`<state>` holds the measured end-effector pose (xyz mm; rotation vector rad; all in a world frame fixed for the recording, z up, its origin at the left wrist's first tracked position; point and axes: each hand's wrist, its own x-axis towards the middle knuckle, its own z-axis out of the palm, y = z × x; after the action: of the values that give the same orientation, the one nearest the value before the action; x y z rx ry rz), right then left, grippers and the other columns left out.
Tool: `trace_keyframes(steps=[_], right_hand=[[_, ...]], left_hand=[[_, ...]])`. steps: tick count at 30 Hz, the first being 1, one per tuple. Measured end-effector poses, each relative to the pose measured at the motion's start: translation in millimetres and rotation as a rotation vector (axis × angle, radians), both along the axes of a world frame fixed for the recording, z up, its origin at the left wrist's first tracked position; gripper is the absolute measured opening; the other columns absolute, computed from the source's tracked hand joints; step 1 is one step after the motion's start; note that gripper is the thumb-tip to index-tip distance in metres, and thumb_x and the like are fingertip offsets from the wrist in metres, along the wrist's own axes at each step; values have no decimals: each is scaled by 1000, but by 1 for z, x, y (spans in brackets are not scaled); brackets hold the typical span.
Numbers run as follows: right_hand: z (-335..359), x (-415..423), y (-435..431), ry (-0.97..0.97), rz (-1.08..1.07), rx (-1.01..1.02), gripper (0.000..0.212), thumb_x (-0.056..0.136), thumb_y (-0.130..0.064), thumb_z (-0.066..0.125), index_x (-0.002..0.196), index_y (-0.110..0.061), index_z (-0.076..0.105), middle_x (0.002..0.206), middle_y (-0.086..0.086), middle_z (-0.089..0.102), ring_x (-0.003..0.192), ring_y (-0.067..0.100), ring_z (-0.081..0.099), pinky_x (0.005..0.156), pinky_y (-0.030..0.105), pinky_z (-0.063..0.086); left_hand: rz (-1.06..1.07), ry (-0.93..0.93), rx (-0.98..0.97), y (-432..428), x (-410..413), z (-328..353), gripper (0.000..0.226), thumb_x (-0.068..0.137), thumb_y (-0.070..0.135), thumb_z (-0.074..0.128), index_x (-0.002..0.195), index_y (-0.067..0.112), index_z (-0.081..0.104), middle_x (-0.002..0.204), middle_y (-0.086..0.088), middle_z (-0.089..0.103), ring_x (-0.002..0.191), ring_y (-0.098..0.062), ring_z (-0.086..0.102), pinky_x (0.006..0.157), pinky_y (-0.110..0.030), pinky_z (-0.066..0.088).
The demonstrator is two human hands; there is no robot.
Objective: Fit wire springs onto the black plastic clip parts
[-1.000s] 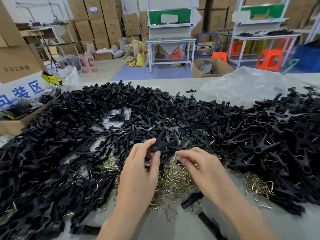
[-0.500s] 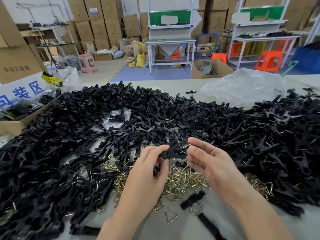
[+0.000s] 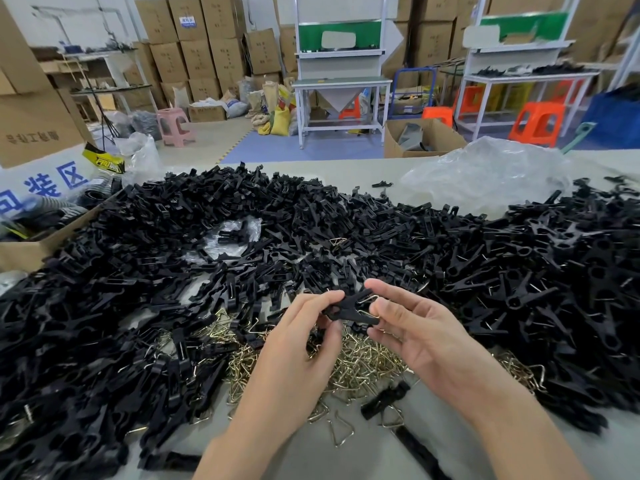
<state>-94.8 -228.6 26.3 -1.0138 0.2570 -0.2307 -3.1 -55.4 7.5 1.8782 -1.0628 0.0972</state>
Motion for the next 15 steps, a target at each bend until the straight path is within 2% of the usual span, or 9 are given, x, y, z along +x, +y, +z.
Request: trace_keyframes(steps=[7, 15], right_hand=[[-2, -1, -2, -23, 46, 14, 39, 78, -14, 74, 117, -13, 76, 84, 1, 71, 79, 13, 66, 82, 30, 60], [-2, -2, -5, -30, 98, 11, 36, 84, -11, 71, 120, -11, 75, 84, 1, 70, 74, 11, 66, 82, 31, 60]], left_hand=[[-39, 33, -12, 0, 1, 2, 36, 99, 40, 46, 134, 44, 50, 118, 24, 58, 110, -3, 59, 89, -8, 42], [-68, 62, -24, 1, 1, 3, 36, 98, 39, 46, 134, 46, 50, 114, 23, 60, 107, -3, 60, 88, -7, 42]])
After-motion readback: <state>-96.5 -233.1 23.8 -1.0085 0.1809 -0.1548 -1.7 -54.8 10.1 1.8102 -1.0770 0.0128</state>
